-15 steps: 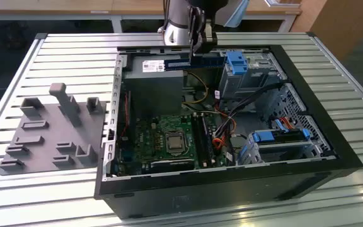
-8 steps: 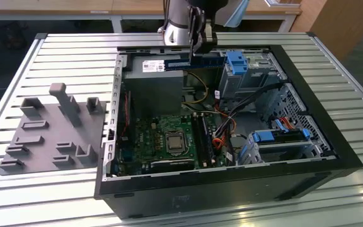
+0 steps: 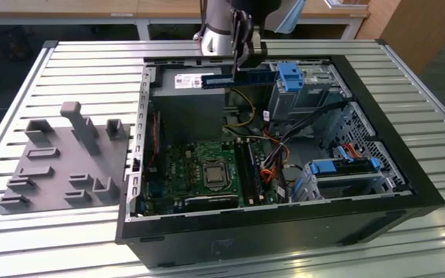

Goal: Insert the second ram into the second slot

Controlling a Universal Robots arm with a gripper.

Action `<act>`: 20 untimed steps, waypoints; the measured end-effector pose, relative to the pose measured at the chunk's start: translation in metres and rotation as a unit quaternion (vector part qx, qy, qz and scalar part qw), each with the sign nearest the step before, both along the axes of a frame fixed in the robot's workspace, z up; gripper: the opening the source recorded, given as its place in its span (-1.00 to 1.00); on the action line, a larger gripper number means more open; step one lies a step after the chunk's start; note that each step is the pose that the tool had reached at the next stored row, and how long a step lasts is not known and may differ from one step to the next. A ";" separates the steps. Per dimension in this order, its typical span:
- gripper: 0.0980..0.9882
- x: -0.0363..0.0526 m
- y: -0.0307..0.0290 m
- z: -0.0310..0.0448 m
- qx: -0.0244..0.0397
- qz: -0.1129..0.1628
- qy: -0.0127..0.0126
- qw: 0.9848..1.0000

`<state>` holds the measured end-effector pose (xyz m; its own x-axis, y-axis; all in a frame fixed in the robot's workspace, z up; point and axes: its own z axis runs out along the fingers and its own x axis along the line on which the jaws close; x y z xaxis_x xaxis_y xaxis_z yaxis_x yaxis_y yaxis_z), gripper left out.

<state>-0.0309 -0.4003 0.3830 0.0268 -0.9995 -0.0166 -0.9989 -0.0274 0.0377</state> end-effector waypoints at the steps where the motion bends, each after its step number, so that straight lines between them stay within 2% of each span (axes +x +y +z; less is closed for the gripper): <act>1: -0.92 0.0000 -0.0009 0.0000 0.000 0.000 0.000 1.000; 8: -0.92 -0.0002 -0.0062 0.0000 0.000 0.000 0.000 1.000; 20: -0.92 -0.0002 -0.0098 0.0000 0.000 0.000 0.000 1.000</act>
<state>-0.0311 -0.4101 0.3830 0.0268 -0.9995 -0.0167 -0.9989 -0.0274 0.0377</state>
